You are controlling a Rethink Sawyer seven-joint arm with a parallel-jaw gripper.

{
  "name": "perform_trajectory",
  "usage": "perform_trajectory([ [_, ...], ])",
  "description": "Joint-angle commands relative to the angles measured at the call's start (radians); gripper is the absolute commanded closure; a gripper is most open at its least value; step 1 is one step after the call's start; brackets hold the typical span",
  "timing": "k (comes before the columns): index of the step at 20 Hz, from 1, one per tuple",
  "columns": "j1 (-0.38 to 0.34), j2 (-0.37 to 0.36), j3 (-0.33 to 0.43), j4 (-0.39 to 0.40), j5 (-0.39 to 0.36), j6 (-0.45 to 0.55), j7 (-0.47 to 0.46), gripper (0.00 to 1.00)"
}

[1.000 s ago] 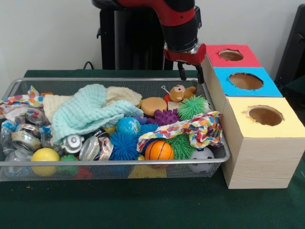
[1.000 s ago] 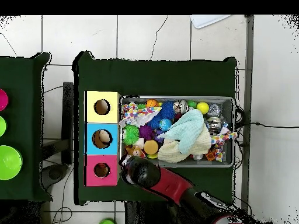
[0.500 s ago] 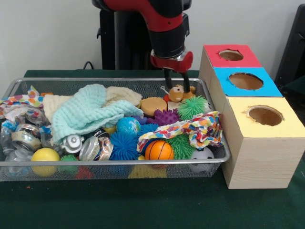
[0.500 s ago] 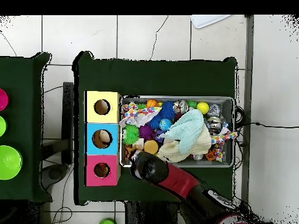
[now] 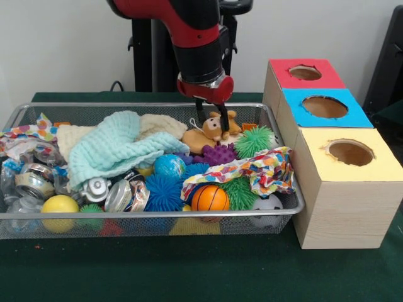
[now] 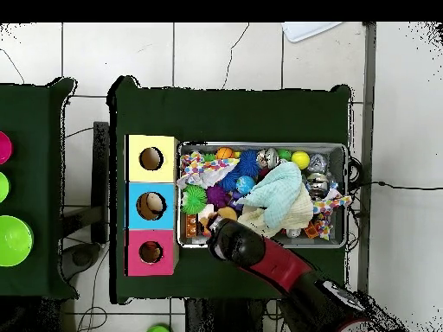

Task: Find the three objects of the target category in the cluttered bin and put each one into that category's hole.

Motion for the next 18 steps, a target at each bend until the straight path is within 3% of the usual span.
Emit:
perform_trajectory([
  [1, -0.038, 0.057, 0.017, -0.156, -0.027, 0.02, 0.053, 0.0],
  [2, -0.043, 0.059, 0.024, -0.155, -0.035, 0.013, 0.051, 0.0],
  [3, -0.046, 0.062, 0.03, -0.152, -0.032, 0.022, 0.064, 1.0],
  [10, -0.046, 0.049, 0.048, -0.134, -0.036, 0.03, 0.077, 1.0],
  [18, -0.028, -0.088, 0.048, -0.087, 0.013, 0.225, 0.1, 1.0],
])
